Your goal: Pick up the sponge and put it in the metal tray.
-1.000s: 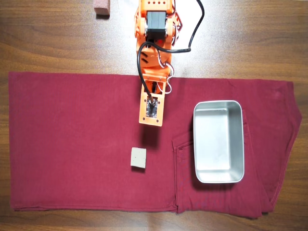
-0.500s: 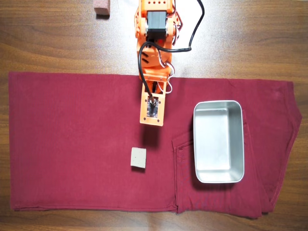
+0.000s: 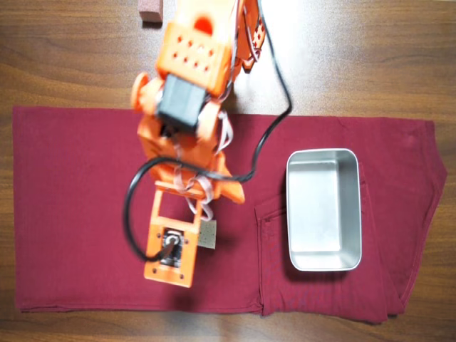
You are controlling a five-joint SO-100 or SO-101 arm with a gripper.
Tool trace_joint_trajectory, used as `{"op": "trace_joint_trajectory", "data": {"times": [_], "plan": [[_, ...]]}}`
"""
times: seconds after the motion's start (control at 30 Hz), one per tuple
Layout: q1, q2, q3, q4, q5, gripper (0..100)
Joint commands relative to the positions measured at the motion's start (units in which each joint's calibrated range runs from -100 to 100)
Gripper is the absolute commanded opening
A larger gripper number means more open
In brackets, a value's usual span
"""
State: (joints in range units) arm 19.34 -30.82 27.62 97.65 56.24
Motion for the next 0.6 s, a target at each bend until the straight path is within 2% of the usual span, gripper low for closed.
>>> {"op": "trace_joint_trajectory", "data": {"times": [0.0, 0.1, 0.27, 0.57], "plan": [[3.11, 10.35, -11.01, 2.35, 1.07, 54], [3.69, 15.86, -11.92, 0.50, 2.93, 55], [3.40, 27.04, -11.92, -14.62, 1.90, 56], [-2.26, 35.21, -12.01, -20.89, -1.37, 54]]}}
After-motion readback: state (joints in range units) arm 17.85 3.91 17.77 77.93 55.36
